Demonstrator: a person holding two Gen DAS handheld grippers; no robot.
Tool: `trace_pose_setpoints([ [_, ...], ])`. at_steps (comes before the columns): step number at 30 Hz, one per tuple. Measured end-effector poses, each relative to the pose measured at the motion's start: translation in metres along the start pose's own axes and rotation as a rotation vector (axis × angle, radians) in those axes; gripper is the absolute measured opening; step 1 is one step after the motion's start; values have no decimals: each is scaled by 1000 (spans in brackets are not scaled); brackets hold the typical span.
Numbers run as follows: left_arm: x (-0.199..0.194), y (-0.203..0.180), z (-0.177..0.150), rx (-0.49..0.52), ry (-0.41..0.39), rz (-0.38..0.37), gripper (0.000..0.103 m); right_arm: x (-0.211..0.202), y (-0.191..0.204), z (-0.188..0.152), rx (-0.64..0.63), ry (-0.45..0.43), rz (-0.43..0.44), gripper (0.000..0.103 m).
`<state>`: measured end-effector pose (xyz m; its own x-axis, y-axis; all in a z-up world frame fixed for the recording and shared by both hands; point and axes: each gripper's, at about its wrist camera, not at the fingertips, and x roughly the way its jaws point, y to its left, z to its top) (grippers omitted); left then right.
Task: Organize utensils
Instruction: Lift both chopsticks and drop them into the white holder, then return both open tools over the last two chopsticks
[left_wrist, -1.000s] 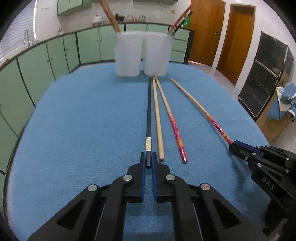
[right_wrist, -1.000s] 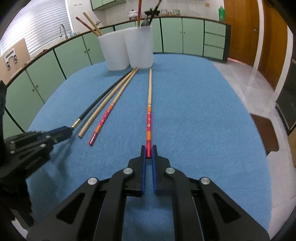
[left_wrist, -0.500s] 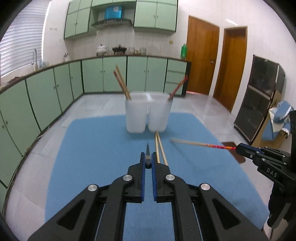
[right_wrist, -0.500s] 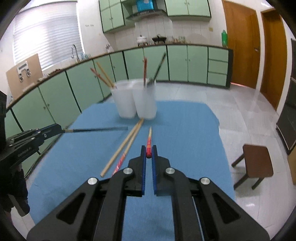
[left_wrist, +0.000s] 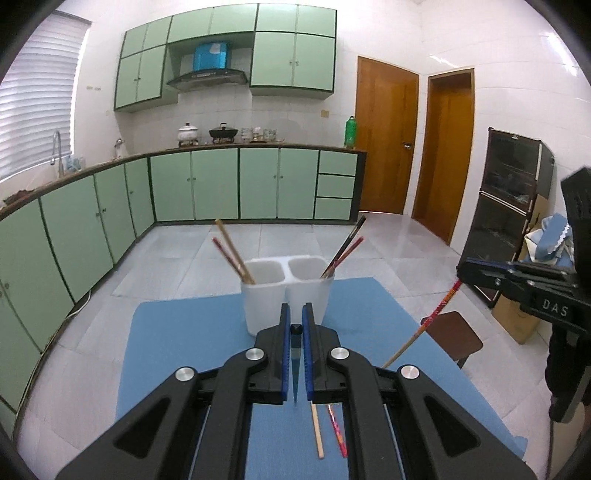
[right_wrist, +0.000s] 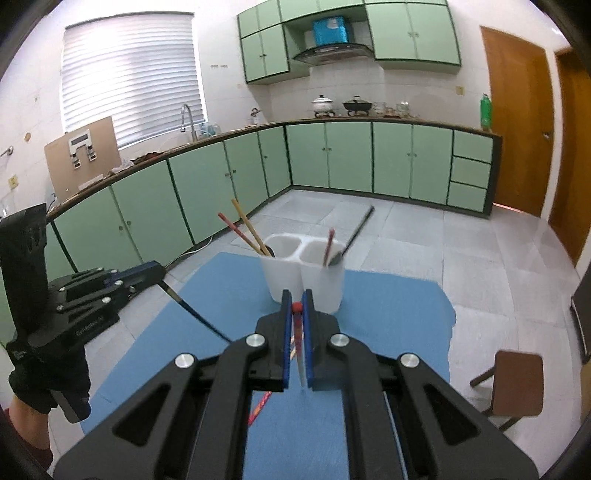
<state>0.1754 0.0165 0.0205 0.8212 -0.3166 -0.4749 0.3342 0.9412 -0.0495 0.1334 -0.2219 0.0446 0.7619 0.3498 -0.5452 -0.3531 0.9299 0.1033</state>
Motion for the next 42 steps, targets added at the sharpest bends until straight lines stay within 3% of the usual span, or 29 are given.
trace_pose_setpoints([
  [7, 6, -3, 29, 17, -33, -20, 6, 1, -1, 52, -11, -39, 55, 5],
  [13, 6, -7, 72, 40, -115, -18, 6, 0, -7, 104, -20, -115, 52, 5],
  [21, 25, -8, 144, 39, -240, -7, 6, 24, -28, 165, -7, -174, -9, 5],
  [25, 50, -6, 165, 40, -254, 6, 6, 47, -40, 176, -1, -162, -33, 5],
  [35, 135, 5, 147, 32, -167, 63, 6, 110, -60, 157, 32, -83, -63, 5],
  [42, 149, 25, 120, -38, -88, 56, 9, 131, -64, 139, 55, -33, -61, 10],
])
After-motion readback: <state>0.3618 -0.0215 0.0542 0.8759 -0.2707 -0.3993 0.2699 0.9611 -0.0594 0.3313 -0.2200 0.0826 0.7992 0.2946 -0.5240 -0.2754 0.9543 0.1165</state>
